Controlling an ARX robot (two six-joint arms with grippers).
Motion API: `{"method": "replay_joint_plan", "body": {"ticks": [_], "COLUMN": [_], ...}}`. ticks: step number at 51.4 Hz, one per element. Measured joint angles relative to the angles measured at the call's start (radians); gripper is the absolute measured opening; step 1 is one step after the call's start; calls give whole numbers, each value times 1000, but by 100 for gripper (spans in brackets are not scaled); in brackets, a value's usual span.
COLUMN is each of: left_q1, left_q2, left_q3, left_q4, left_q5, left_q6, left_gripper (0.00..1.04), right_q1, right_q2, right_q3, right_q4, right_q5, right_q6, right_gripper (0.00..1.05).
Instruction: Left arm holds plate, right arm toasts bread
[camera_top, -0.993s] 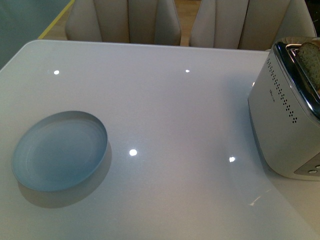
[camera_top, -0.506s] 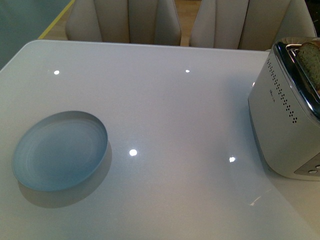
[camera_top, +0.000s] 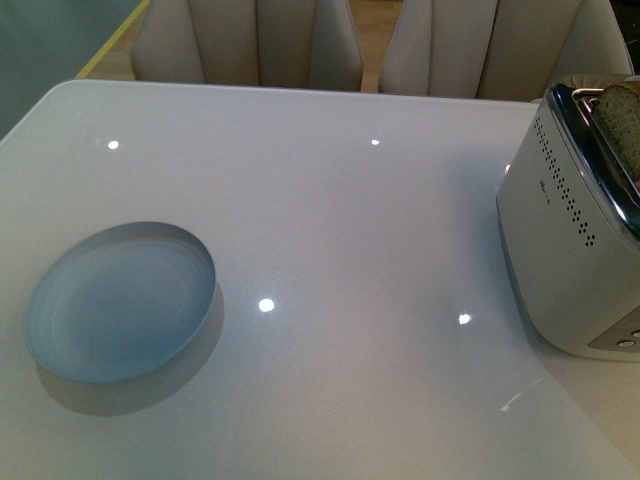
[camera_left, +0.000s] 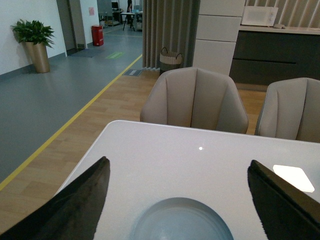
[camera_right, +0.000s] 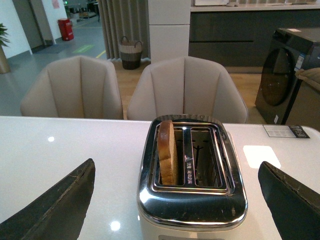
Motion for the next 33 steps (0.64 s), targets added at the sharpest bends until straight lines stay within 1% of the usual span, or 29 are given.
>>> {"method": "replay_joint_plan", "body": {"ticks": [2, 5, 8, 33], "left_q1": [0, 0, 0, 0], "left_q2": [0, 0, 0, 0], "left_q3": [0, 0, 0, 0], "left_q4": [0, 0, 0, 0], "left_q5": [0, 0, 0, 0], "left_q6": [0, 2, 1, 1], "left_gripper": [93, 99, 97, 97], "right_q1": [0, 0, 0, 0], "right_q2": [0, 0, 0, 0], "right_q3": [0, 0, 0, 0], "right_q4": [0, 0, 0, 0], "right_q5": [0, 0, 0, 0], "right_q6": [0, 0, 0, 0], "right_gripper": [96, 96, 96, 96]}}
